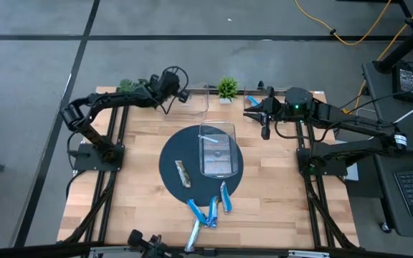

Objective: Pick and place Granola Bars by type
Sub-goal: Put the yellow granola bar into the top left transparent bin

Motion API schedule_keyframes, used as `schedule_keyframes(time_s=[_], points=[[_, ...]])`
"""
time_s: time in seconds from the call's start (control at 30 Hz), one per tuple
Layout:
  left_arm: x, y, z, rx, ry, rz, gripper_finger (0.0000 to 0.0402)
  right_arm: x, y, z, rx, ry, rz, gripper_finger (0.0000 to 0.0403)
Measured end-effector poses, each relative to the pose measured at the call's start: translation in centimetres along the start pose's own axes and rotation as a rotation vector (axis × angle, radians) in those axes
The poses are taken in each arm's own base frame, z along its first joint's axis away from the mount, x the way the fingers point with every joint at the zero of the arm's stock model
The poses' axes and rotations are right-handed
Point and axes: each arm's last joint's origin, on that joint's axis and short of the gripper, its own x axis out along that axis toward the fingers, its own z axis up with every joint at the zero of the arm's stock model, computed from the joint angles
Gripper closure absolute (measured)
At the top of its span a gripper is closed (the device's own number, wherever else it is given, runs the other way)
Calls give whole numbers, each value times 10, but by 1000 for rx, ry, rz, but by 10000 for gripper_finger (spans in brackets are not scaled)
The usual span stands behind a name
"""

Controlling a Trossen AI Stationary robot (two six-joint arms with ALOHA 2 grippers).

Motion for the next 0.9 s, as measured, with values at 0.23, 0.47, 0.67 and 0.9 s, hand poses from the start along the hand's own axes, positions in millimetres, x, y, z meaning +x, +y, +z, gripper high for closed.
schedule_keyframes(time_s=[0.23, 0.47, 0.67, 0.9], points=[[-3, -10, -25, 64, 43, 21, 397, 0, 0, 0, 3, 0, 0, 335], [-1, -8, -37, 73, 64, 26, 395, 0, 0, 0, -2, 1, 0, 335], [0, -8, -43, 63, 77, -17, 393, 0, 0, 0, 0, 1, 0, 335], [2, -5, -44, 35, 85, -44, 372, 0, 0, 0, 3, 1, 0, 335]])
